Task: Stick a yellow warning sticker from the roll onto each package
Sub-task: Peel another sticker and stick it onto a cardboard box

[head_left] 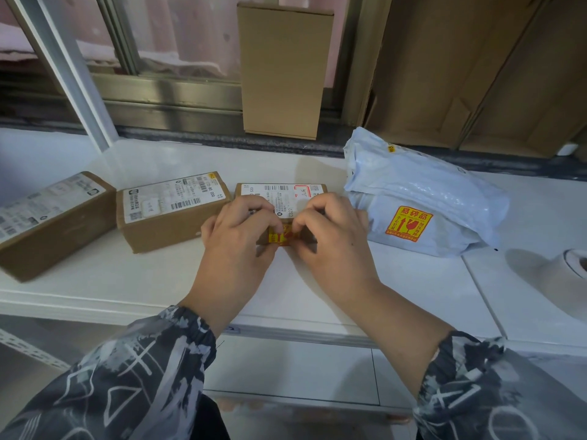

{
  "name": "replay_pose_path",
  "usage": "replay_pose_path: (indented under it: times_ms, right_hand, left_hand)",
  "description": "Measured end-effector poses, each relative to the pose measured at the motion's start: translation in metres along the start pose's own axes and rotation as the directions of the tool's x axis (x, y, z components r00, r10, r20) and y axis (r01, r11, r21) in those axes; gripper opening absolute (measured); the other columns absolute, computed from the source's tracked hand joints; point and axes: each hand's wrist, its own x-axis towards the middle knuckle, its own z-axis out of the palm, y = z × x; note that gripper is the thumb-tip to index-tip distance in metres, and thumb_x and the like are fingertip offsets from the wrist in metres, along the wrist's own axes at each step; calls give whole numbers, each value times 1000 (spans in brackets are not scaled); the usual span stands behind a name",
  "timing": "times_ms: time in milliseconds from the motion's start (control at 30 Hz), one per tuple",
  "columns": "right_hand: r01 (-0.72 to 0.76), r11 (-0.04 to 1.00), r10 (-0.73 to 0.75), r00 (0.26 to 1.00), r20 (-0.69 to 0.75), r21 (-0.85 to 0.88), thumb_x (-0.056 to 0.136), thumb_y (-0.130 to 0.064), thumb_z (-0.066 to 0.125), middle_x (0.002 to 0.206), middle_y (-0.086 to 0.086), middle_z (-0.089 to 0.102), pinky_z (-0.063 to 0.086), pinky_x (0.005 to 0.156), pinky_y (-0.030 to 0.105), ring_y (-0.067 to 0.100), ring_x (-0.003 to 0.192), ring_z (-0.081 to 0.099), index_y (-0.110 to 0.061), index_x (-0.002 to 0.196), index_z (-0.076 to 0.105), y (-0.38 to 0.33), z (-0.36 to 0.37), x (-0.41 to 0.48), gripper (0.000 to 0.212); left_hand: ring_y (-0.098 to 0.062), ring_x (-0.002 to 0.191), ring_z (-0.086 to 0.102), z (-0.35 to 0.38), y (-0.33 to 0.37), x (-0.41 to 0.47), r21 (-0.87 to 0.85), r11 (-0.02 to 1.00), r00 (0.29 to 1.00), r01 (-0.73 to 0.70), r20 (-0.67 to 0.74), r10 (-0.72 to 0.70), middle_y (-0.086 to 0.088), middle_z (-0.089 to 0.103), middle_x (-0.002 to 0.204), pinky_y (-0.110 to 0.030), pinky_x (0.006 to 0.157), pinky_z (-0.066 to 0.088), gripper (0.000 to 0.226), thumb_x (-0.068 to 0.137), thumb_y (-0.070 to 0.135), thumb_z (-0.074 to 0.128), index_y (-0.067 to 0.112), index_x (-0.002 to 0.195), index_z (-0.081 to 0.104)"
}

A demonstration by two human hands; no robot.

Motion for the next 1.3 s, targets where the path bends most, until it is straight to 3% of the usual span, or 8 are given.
replay_pose_path:
  times_ms: [300, 533, 833, 1300]
  right_hand:
    - [6, 1000, -6, 1000, -1, 24, 69, -9, 88, 99, -6, 57, 29, 81, 33, 13, 98, 51, -22, 83, 67, 1, -2, -1, 27]
    - [29, 999, -29, 1000, -3, 42, 67, 1, 81, 98, -2, 58, 28, 78, 36, 17, 98, 51, -17, 81, 67, 0, -3, -2, 27]
    - [30, 1000, -30, 1000, -5, -9, 64, -11, 87, 98, -3, 57, 30, 76, 38, 18, 97, 54, -17, 80, 62, -2, -1, 1, 30]
    - [15, 998, -14, 999, 29, -59, 64, -11, 89, 100, -2, 56, 28, 77, 36, 19, 98, 53, -19, 83, 59, -1, 0, 3, 37]
  left_hand:
    - [-14, 119, 56, -1, 0, 0, 9, 1000, 1000, 3, 4, -3, 14, 55, 122, -41, 96, 30, 36, 75, 4, 86, 29, 93, 68]
    - [-17, 122, 55, 0, -1, 0, 33, 999, 1000, -4, 12, 3, 12, 56, 124, -42, 99, 29, 39, 75, 1, 87, 29, 94, 68]
    - [-13, 116, 53, -1, 4, 2, 21, 1000, 1000, 4, 3, -4, 14, 55, 119, -39, 89, 28, 33, 74, 8, 88, 29, 88, 67]
    - [-18, 118, 53, 0, 0, 6, 27, 999, 1000, -22, 20, 21, 11, 56, 122, -47, 84, 43, 32, 78, 8, 83, 27, 96, 65]
